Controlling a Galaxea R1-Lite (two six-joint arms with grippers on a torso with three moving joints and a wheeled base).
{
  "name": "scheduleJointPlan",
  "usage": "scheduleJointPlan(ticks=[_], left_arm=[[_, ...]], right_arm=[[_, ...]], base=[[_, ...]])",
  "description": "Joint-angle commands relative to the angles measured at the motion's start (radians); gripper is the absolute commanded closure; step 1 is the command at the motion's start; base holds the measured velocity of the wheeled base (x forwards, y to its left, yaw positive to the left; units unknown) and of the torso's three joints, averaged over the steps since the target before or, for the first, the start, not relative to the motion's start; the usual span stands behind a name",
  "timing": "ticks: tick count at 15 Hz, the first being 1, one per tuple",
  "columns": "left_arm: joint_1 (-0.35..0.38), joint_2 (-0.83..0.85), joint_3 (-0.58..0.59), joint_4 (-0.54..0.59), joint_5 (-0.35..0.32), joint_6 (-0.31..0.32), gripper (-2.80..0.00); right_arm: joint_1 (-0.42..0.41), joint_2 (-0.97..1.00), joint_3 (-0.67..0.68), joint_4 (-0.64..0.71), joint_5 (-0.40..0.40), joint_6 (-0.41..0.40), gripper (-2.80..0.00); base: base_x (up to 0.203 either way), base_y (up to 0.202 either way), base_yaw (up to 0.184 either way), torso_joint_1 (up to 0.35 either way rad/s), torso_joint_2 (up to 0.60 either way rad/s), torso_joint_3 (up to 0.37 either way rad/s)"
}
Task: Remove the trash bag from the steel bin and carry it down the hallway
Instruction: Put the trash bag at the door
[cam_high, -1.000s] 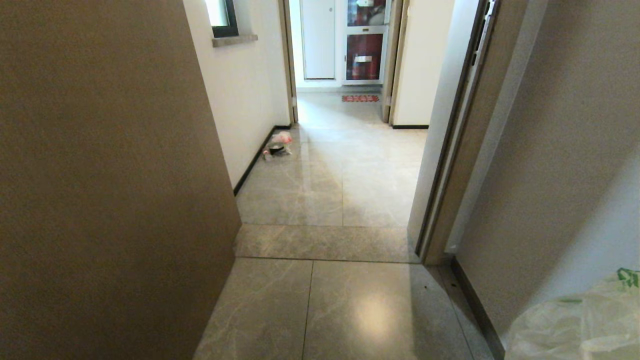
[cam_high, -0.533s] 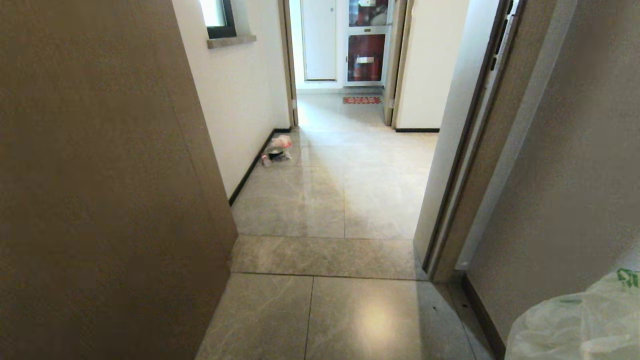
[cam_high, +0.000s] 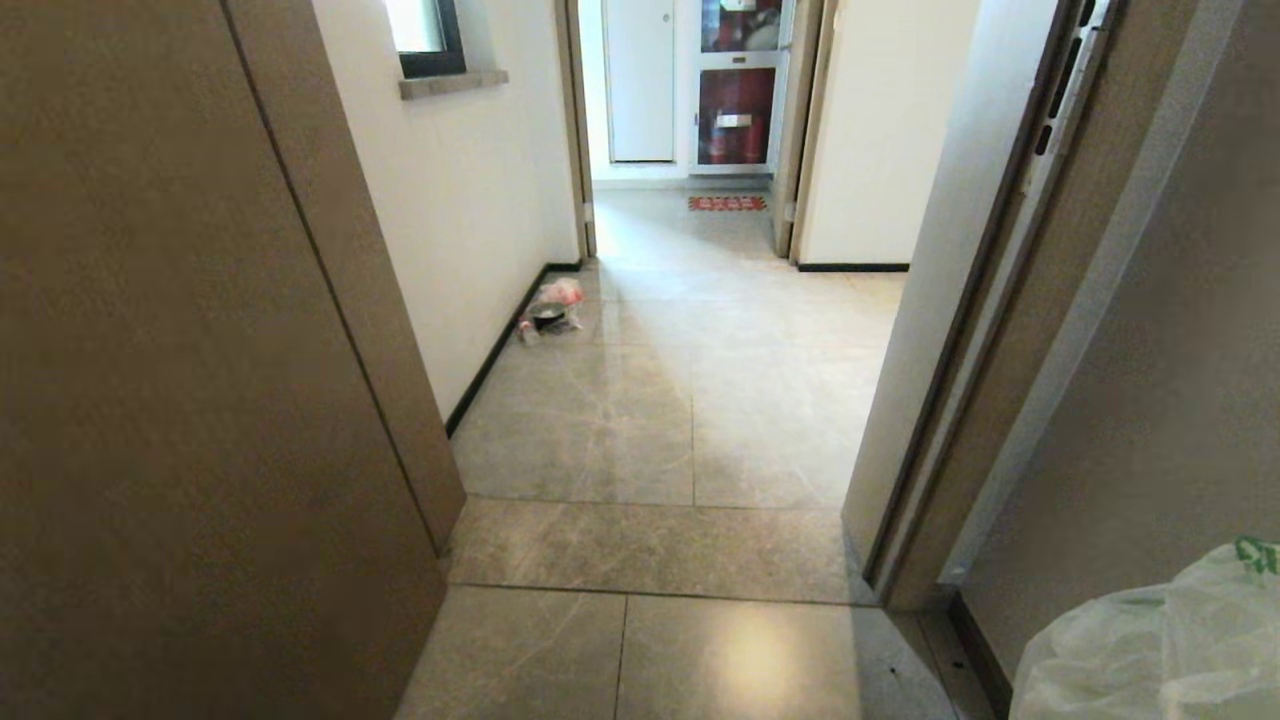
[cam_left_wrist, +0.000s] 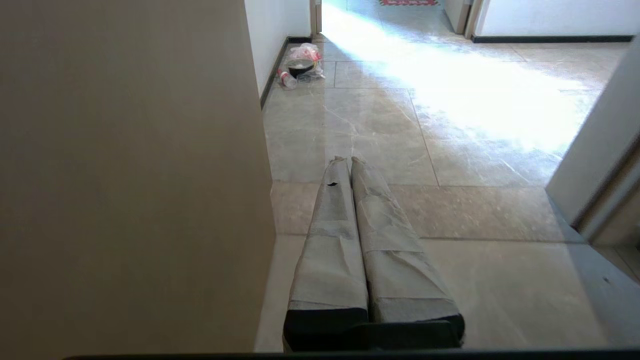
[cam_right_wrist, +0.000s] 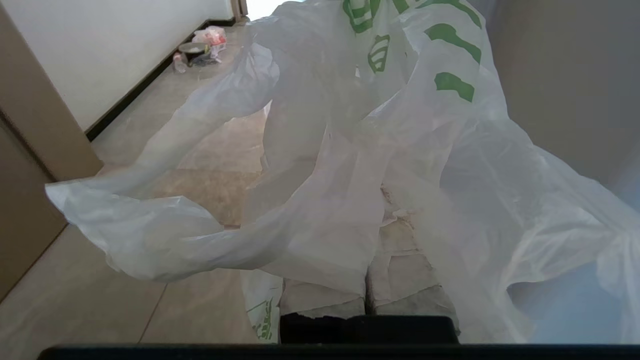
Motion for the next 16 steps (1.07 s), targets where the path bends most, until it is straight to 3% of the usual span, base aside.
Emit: scheduleJointPlan(ticks=[1, 16], left_arm=[[0.000, 0.000, 0.000, -0.001, 0.000, 0.000, 0.00], [0.000, 0.000, 0.000, -0.001, -0.001, 0.000, 0.00]], right_arm=[[0.000, 0.001, 0.000, 0.000, 0.000, -0.001, 0.00], [0.000, 0.001, 0.000, 0.000, 0.000, -0.001, 0.00]], base=[[0.194, 0.000, 0.000, 0.002, 0.01, -0.002], [0.192, 0.000, 0.001, 0.002, 0.00, 0.001]])
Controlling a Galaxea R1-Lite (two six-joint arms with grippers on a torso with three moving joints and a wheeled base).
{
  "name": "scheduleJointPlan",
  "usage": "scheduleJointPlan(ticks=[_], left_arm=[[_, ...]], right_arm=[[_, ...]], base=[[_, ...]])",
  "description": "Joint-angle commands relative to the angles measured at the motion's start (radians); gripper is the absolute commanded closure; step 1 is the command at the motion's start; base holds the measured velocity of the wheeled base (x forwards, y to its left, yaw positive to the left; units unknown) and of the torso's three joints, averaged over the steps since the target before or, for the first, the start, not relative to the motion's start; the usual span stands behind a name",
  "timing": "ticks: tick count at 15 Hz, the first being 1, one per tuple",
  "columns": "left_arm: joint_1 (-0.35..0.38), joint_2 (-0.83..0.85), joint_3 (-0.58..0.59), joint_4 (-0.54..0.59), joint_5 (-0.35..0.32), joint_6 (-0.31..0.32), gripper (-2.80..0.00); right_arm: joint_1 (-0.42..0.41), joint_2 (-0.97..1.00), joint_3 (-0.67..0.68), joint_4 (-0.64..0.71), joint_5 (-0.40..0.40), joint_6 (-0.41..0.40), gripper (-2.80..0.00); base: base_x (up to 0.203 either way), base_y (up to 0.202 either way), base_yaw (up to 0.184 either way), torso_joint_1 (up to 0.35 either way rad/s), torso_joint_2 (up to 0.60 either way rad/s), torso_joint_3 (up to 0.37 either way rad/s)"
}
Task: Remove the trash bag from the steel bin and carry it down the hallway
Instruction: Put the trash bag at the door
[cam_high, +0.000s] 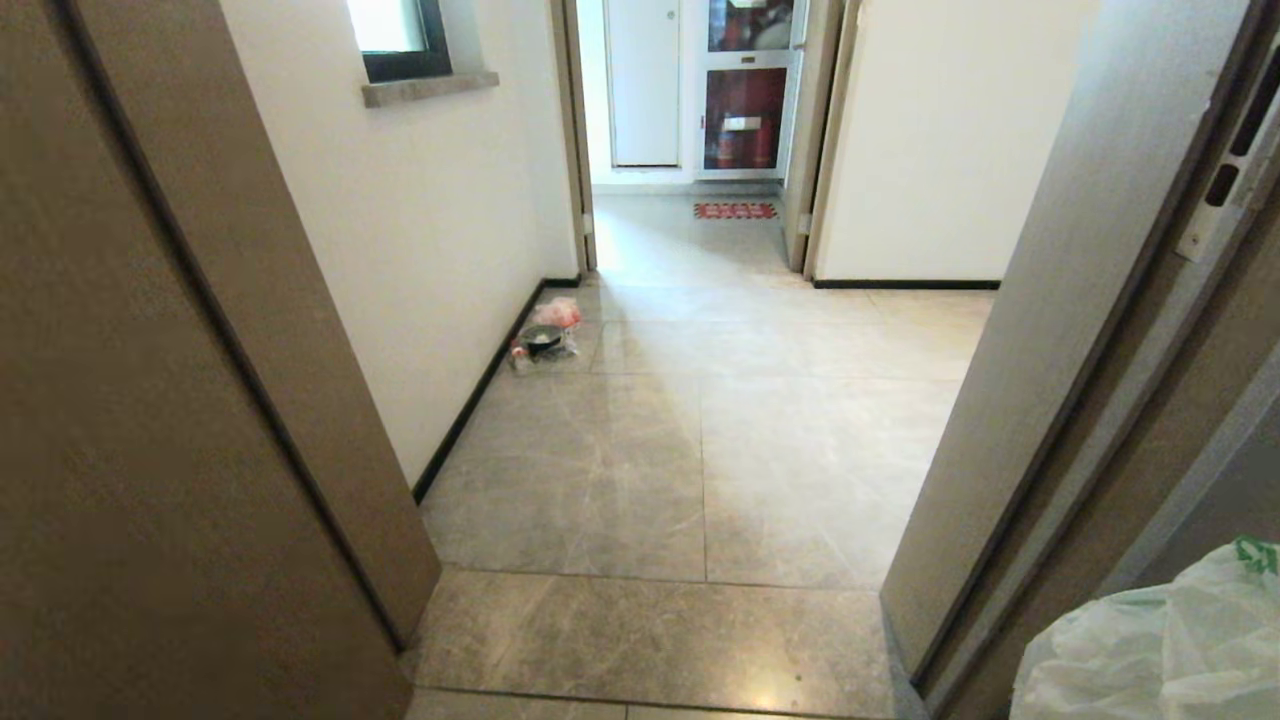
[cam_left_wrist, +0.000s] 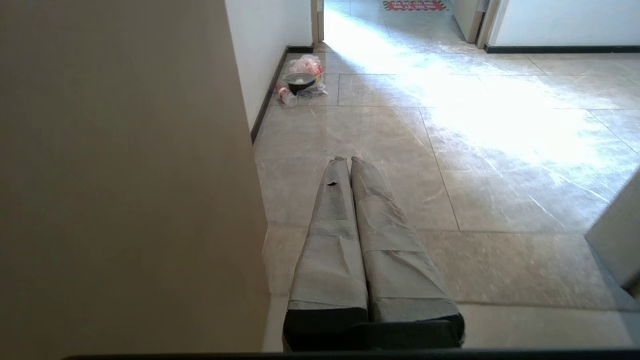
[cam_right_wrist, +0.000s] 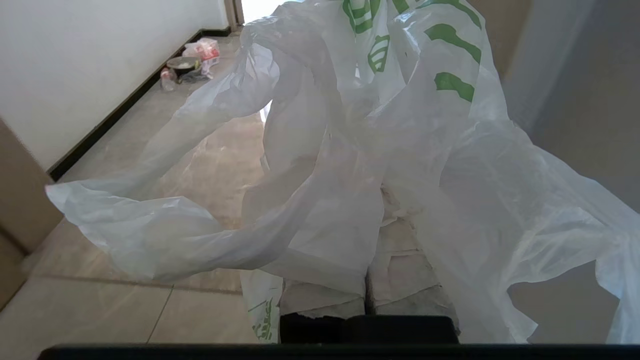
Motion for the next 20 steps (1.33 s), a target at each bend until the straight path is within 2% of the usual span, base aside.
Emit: scheduleJointPlan(ticks=[1, 20], left_arm=[[0.000, 0.000, 0.000, 0.000, -0.001, 0.000, 0.00], [0.000, 0.000, 0.000, 0.000, 0.001, 0.000, 0.00]], right_arm=[[0.000, 0.001, 0.000, 0.000, 0.000, -0.001, 0.00], [0.000, 0.001, 0.000, 0.000, 0.000, -0.001, 0.00]], base=[[0.191, 0.000, 0.000, 0.005, 0.00, 0.002], [0.193, 0.000, 0.001, 0.002, 0.00, 0.001]])
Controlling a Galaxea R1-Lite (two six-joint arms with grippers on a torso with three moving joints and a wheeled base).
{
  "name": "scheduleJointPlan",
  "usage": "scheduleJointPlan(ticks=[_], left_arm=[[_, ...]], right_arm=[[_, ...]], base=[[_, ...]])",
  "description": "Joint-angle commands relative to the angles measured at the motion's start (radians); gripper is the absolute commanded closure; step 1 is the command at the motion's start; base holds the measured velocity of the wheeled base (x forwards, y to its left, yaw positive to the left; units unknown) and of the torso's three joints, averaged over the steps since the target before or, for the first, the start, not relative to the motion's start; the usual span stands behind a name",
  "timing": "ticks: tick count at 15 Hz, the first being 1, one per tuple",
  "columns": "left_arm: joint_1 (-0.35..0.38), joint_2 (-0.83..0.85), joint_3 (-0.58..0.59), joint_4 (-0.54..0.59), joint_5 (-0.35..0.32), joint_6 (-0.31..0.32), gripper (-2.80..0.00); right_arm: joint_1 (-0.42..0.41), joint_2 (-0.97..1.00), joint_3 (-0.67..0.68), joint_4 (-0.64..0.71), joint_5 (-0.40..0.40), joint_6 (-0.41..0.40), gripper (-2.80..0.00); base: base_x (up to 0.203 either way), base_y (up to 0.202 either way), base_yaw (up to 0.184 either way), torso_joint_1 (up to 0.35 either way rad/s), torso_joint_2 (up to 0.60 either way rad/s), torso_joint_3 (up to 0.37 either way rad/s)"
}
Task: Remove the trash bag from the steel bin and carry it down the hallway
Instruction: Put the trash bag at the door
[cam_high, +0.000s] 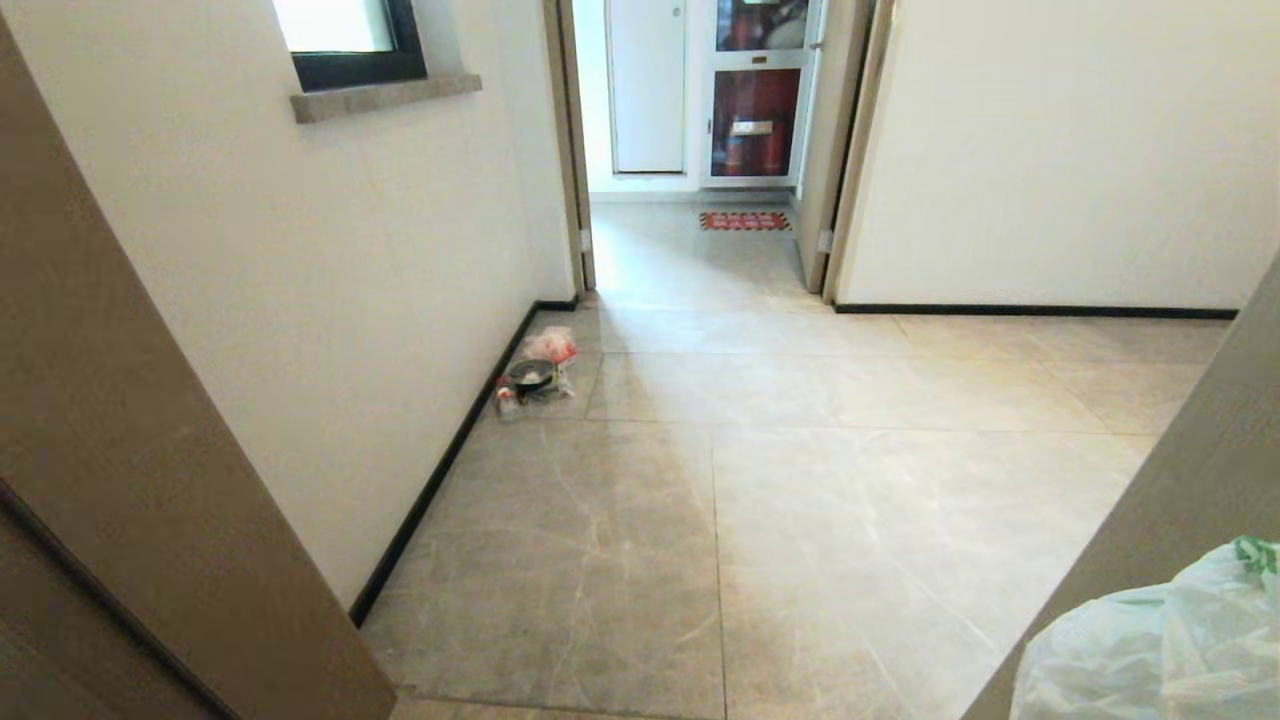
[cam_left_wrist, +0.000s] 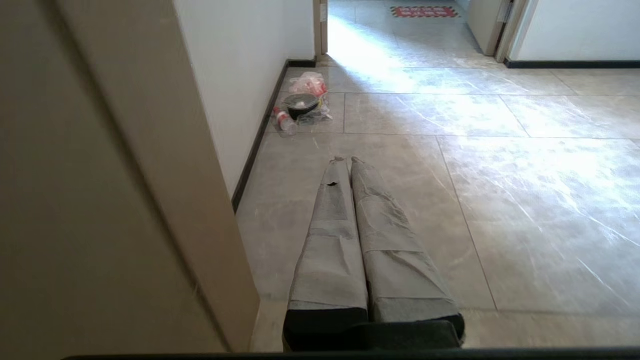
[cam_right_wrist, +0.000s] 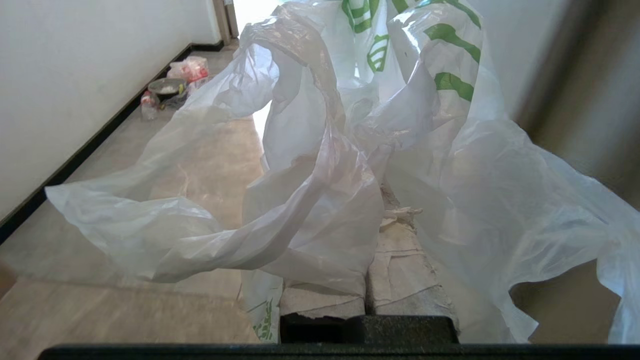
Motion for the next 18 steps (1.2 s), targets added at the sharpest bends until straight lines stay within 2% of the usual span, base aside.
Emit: scheduleJointPlan(ticks=[1, 18], left_arm=[[0.000, 0.000, 0.000, -0.001, -0.001, 0.000, 0.00], [0.000, 0.000, 0.000, -0.001, 0.000, 0.000, 0.00]], right_arm=[[0.000, 0.001, 0.000, 0.000, 0.000, -0.001, 0.00], [0.000, 0.001, 0.000, 0.000, 0.000, -0.001, 0.00]], base=[[0.191, 0.000, 0.002, 0.006, 0.00, 0.002], [0.191, 0.000, 0.001, 0.004, 0.00, 0.002]])
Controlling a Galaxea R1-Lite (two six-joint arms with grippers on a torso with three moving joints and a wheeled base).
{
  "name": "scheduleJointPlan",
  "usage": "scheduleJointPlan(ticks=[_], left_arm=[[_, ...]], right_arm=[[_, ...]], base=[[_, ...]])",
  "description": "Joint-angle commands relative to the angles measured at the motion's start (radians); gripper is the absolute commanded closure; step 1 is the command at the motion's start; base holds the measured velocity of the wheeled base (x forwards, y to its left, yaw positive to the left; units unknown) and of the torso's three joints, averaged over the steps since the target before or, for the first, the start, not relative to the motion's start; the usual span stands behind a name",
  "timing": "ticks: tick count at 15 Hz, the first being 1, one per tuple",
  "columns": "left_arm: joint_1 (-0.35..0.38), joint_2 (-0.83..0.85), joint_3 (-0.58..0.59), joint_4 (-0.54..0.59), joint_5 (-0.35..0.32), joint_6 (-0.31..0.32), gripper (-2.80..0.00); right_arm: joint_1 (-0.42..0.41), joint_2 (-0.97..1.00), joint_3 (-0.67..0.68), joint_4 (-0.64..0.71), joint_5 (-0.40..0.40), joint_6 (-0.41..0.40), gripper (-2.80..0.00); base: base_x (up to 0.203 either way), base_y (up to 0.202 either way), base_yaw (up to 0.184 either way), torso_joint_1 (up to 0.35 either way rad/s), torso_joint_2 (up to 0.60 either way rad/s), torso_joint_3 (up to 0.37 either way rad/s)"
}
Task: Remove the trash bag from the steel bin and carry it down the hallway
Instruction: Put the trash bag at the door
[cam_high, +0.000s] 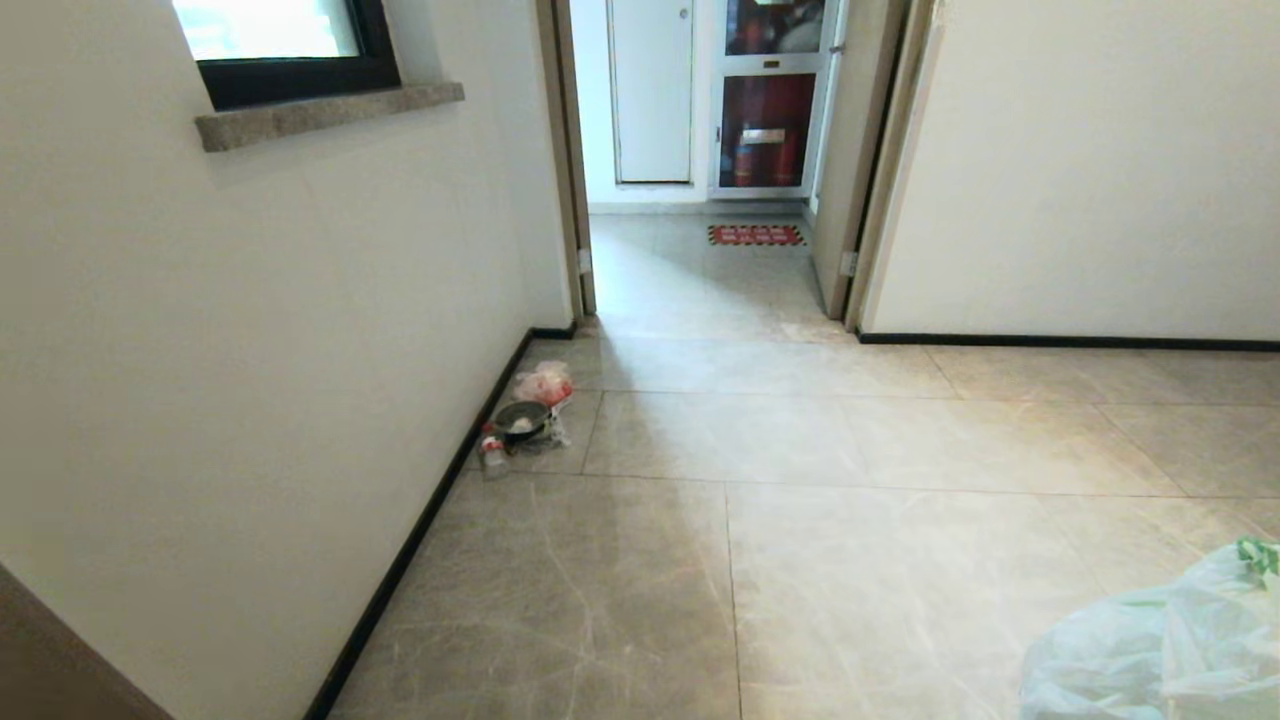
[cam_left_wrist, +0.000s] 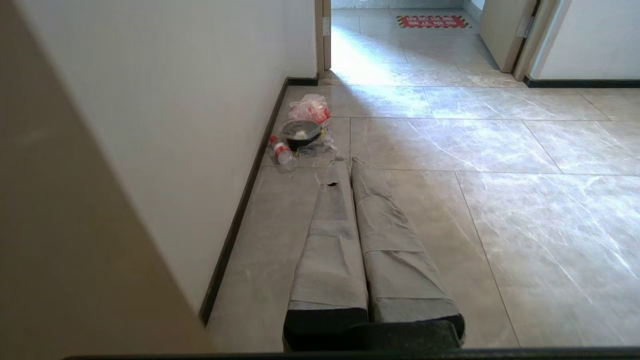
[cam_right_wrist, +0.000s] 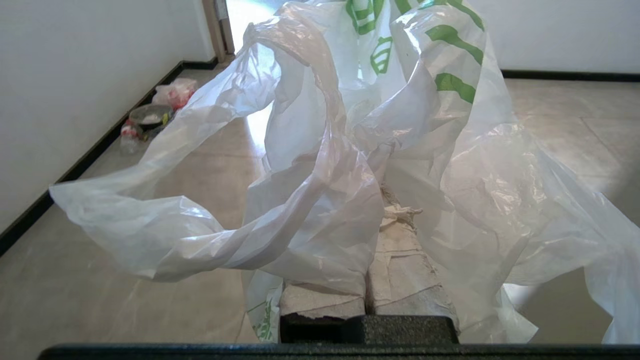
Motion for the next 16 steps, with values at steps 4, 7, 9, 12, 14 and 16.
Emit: scheduleJointPlan(ticks=[4, 7, 9, 12, 14, 16], left_arm=[[0.000, 0.000, 0.000, 0.000, -0.001, 0.000, 0.00], [0.000, 0.000, 0.000, 0.000, 0.000, 0.000, 0.00], [0.000, 0.000, 0.000, 0.000, 0.001, 0.000, 0.00], [0.000, 0.000, 0.000, 0.000, -0.001, 0.000, 0.00], [0.000, 0.000, 0.000, 0.000, 0.001, 0.000, 0.00], [0.000, 0.000, 0.000, 0.000, 0.001, 0.000, 0.00]], right_arm=[[0.001, 0.001, 0.000, 0.000, 0.000, -0.001, 0.00], [0.000, 0.001, 0.000, 0.000, 0.000, -0.001, 0.00], [0.001, 0.001, 0.000, 0.000, 0.000, -0.001, 0.00], [0.001, 0.001, 0.000, 0.000, 0.000, -0.001, 0.00], [0.001, 0.001, 0.000, 0.000, 0.000, -0.001, 0.00], [0.001, 0.001, 0.000, 0.000, 0.000, -0.001, 0.00]], base=[[0.196, 0.000, 0.002, 0.001, 0.00, -0.001], [0.196, 0.000, 0.001, 0.006, 0.00, 0.001], [0.208, 0.000, 0.004, 0.002, 0.01, 0.000], [0.191, 0.000, 0.000, 0.002, 0.00, 0.003], [0.193, 0.000, 0.001, 0.005, 0.00, 0.001], [0.195, 0.000, 0.002, 0.006, 0.00, 0.003]])
